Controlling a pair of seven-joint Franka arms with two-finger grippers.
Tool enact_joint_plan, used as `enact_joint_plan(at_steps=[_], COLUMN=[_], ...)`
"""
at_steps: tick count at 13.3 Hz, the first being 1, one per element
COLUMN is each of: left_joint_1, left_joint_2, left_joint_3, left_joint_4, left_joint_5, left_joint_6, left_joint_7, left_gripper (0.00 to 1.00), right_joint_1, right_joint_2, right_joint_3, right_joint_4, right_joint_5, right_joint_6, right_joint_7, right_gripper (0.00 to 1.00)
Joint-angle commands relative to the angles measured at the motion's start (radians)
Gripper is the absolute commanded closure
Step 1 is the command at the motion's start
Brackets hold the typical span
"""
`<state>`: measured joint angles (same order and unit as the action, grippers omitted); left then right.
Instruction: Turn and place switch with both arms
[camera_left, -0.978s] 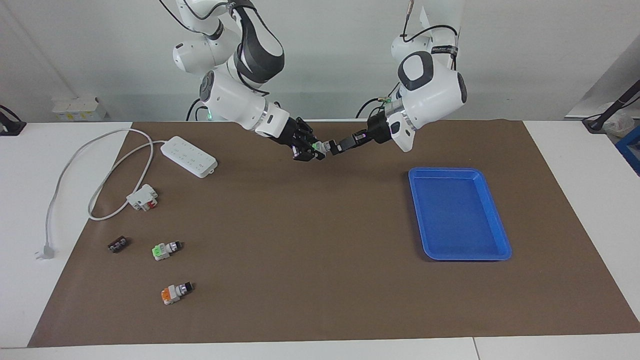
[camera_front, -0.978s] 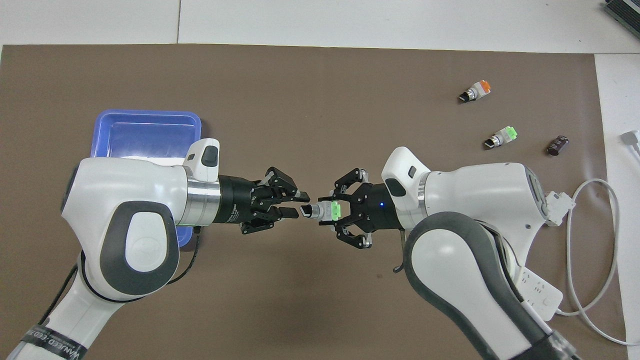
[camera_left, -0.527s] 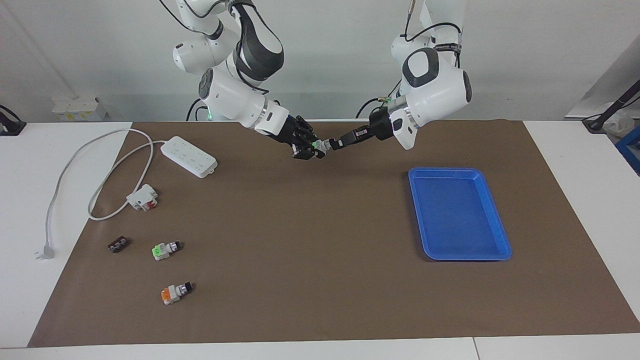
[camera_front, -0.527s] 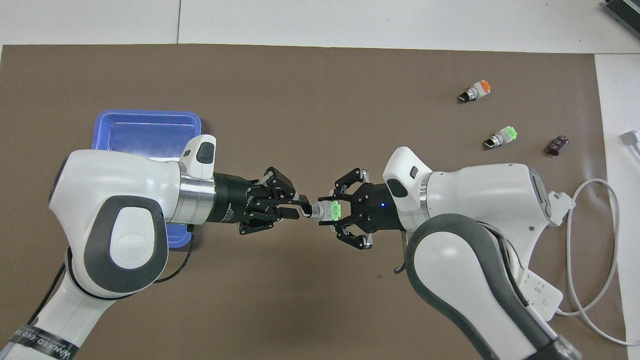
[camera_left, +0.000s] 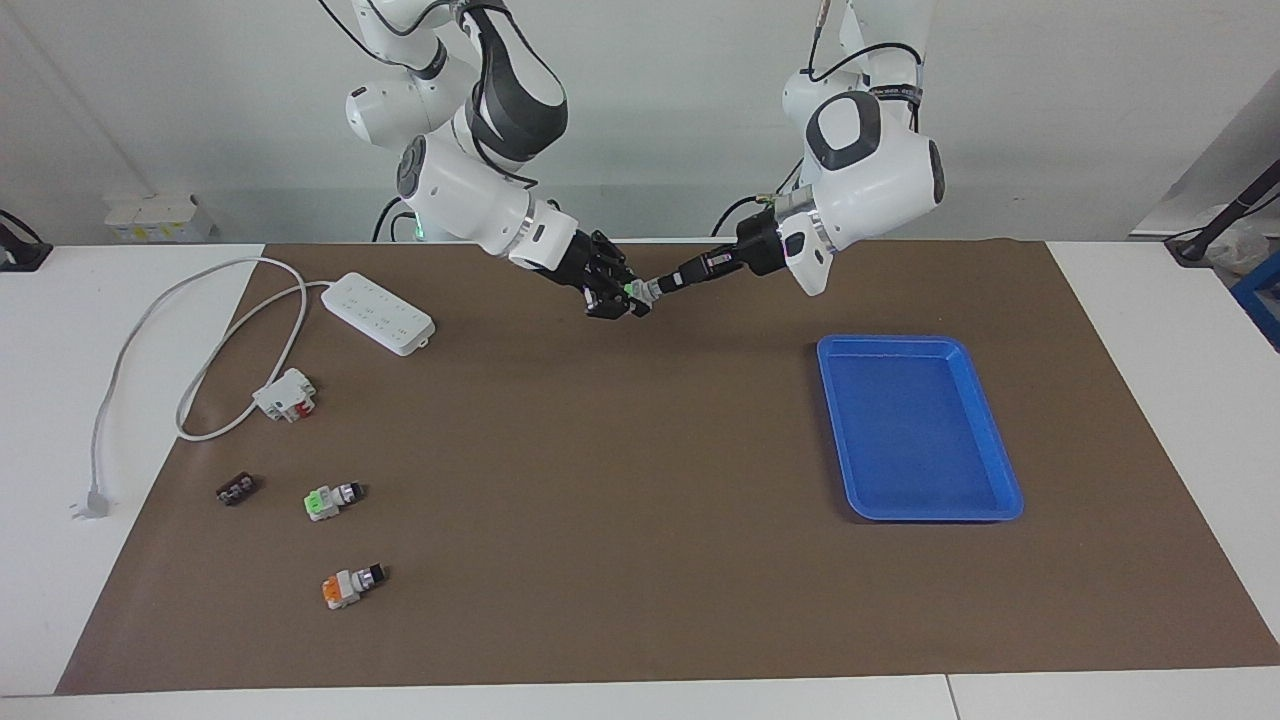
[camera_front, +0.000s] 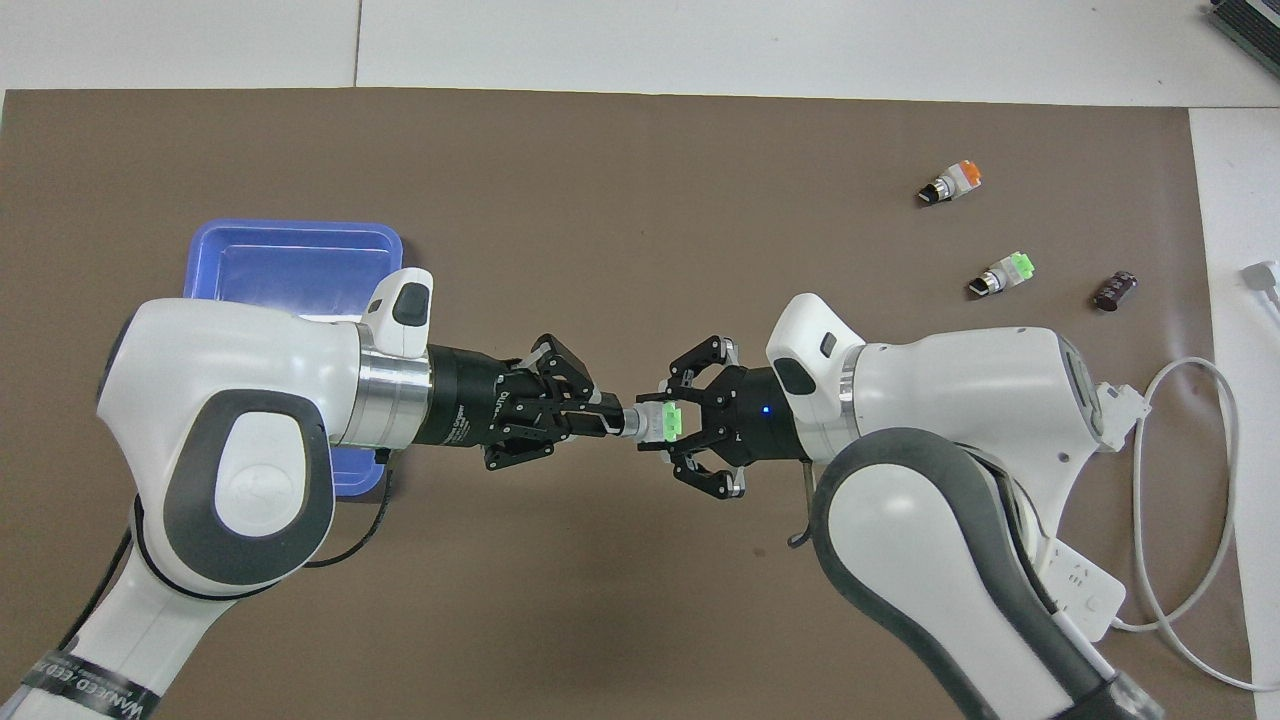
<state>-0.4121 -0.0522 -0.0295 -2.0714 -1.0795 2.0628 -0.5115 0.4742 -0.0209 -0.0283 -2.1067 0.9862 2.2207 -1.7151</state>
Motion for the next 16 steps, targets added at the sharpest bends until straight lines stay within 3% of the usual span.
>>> enact_joint_plan(at_steps=[1,7,9,16], left_joint_1=[0.004,0.004,-0.002,-0.010], left_joint_2=[-0.009,-0.008,-0.008,-0.003], left_joint_3=[0.002,0.003,0.003,-0.003], left_joint_4=[0.004,0.005,0.004,0.005], left_joint_5=[-0.014,-0.014,-0.014,-0.010], left_joint_6=[-0.024,-0.006,0.008,0.034], left_joint_7=[0.007,0.059,0.083,0.172], left_gripper=[0.78,0.88,0.99,1.00], right_joint_1=[0.004,0.004,0.006,0.004], right_joint_2=[-0.027,-0.027,-0.027,-0.027], right_joint_3=[-0.001,-0.001,-0.001,-0.001], right_joint_4=[-0.026,-0.026,-0.027,-0.027], right_joint_5=[0.023,0.023,0.023,0.023], right_joint_6=[0.013,0.014,0.014,0.014], right_joint_7=[0.018,0.019,0.017,0.022], right_gripper=[1.00,1.00,1.00,1.00])
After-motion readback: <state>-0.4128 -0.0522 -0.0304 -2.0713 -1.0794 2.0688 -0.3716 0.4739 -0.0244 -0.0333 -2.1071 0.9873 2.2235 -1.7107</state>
